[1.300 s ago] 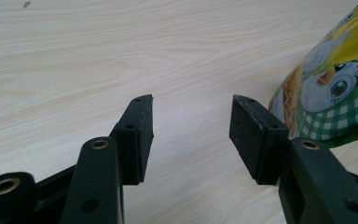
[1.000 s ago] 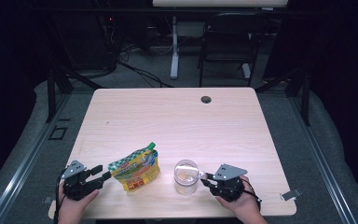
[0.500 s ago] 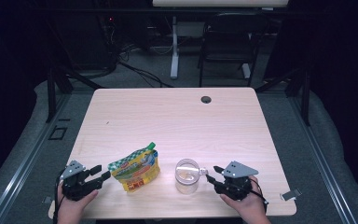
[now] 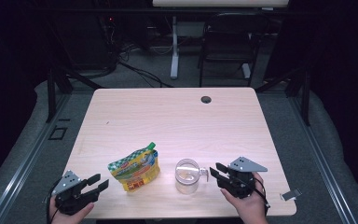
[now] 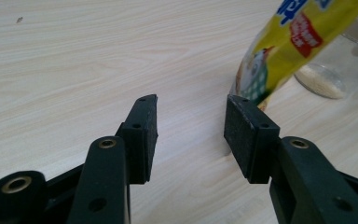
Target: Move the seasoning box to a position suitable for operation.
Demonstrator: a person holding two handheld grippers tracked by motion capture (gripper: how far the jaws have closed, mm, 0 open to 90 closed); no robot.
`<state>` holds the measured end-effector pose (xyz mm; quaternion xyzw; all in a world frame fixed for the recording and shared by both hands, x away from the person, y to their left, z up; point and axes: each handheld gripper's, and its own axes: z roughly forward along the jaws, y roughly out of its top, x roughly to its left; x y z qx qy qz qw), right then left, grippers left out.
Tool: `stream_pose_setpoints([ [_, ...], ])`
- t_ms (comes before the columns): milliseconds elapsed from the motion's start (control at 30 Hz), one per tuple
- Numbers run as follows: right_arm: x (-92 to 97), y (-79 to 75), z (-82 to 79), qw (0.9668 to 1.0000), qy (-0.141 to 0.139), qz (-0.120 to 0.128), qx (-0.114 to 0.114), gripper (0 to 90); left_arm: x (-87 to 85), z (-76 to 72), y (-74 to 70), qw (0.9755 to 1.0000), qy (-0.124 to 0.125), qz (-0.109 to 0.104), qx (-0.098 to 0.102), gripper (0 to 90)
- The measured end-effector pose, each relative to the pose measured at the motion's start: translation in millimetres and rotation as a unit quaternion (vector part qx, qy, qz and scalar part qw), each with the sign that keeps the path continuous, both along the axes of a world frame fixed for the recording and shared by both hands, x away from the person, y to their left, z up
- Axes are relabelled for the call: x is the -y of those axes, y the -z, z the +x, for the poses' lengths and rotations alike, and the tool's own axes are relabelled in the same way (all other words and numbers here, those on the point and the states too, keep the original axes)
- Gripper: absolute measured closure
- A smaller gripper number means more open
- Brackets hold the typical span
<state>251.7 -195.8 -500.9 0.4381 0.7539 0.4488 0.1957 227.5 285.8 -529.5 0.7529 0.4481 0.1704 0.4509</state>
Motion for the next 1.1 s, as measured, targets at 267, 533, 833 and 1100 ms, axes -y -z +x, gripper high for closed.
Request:
stream_pose_setpoints([
  [267, -13.3, -6.3, -0.1, 0.9999, 0.004, 0.016, -0.003, 72.3, -0.2, -10.7, -0.1, 1.0000, 0.003, 0.000, -0.007, 56.0],
  [533, -24.5, -6.2, 2.0, 1.0000, 0.000, 0.000, -0.003, 78.5, 3.8, -10.1, 2.3, 0.9998, 0.009, 0.004, -0.017, 54.7],
  [833, -25.1, -2.9, 4.9, 1.0000, -0.004, -0.001, -0.008, 82.2, 6.1, -7.8, 4.9, 0.9995, 0.015, 0.017, -0.020, 52.1],
  [1100, -25.2, -1.8, 4.4, 0.9999, -0.001, 0.006, -0.010, 83.3, 7.0, -6.3, 7.7, 0.9995, 0.014, 0.015, -0.026, 48.8],
])
